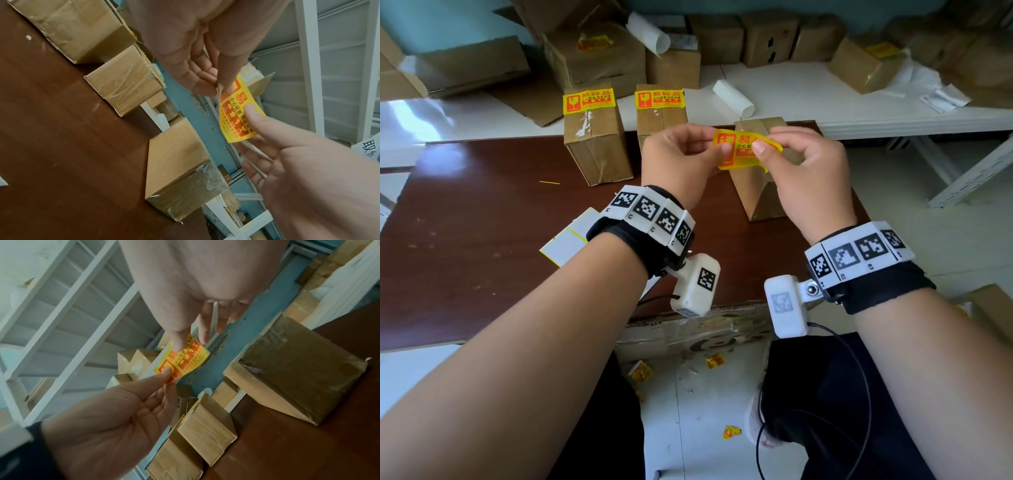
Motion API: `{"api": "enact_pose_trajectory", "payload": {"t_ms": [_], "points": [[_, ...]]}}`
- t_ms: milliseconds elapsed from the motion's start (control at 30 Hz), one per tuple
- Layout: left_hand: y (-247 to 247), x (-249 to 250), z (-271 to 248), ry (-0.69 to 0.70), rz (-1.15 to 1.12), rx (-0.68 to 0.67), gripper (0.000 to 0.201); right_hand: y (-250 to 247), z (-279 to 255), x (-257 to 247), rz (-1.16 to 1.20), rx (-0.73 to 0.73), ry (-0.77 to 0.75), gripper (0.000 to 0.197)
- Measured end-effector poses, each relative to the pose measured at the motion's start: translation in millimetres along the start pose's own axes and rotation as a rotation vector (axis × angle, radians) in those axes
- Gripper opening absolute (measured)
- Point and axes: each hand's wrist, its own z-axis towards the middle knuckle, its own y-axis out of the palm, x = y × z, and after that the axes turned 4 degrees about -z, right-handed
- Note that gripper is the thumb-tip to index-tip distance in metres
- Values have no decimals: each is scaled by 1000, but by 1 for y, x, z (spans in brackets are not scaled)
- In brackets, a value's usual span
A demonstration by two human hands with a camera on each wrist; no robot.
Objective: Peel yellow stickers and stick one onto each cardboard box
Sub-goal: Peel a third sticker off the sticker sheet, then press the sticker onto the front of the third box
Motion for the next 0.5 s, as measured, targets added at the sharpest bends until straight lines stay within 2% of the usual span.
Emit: {"api": "enact_pose_trajectory", "payload": {"t_ms": [133, 200, 367, 433, 500], "points": [[3, -5, 2, 1, 52, 8, 20, 2, 3, 3, -6, -22, 32, 22], [5, -6, 3, 6, 50, 26, 19, 2, 4, 3, -31, -54, 51, 28], [5, -4, 7, -16, 35, 153, 19, 3, 7, 15, -282, -168, 222, 99], [3, -2, 8, -28, 47, 187, 18, 3, 8, 20, -379, -224, 303, 110], [2, 0, 7, -44, 26, 202, 26, 3, 9, 24, -349, -249, 347, 110]]}}
